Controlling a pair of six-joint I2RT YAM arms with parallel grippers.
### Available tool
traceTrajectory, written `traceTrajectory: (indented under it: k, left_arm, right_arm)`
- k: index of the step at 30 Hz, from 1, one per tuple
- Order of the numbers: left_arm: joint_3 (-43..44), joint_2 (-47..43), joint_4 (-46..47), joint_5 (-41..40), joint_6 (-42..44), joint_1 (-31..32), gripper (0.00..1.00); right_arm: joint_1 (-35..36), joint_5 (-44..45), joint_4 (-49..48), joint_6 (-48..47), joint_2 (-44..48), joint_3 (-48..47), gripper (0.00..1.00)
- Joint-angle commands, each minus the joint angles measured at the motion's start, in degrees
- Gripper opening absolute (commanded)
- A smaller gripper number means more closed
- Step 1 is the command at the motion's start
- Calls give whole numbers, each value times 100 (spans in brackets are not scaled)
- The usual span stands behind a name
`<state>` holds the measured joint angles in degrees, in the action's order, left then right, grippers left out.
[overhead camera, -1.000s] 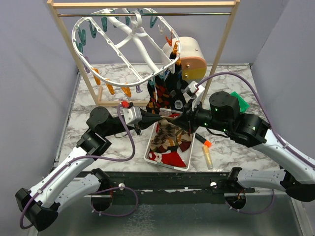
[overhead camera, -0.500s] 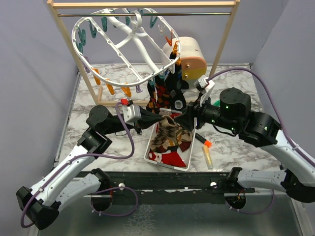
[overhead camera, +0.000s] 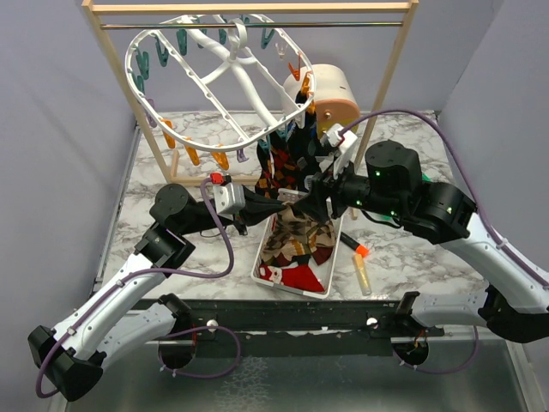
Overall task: Clip the socks to the hanger
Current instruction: Pick up the sock from the bin.
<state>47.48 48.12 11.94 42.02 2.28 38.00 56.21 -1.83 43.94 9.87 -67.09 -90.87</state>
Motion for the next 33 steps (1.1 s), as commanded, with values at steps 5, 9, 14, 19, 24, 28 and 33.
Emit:
traceTrajectory:
  k: [5,9,14,19,24,28,33]
  left_arm:
    - [152,-57,141,97,-44,-8,0]
    - [122,-75,133,91,-44,-7,0]
    - [94,-102,115,76,-26,-11,0]
    - [77,-104,115,87,-33,-2,0]
    - [77,-109,115,86,-52,-6,0]
    - [77,-145,107,63,-53,-12,0]
    - [83,-159,98,46,-40,-7,0]
  right_arm:
    - [21,-204,349,-217,-199,-98,60]
    - [22,-154,367,-248,-203,-107,60]
    - [22,-157,357,-264,-105,-174,61]
    - [22,-164,457,-304,-123,-298,62]
    - [22,-274,501,-337,-231,-343,61]
    - [22,-212,550,-341,-311,-367,59]
    - [21,-184,609,-324,-376,-352,50]
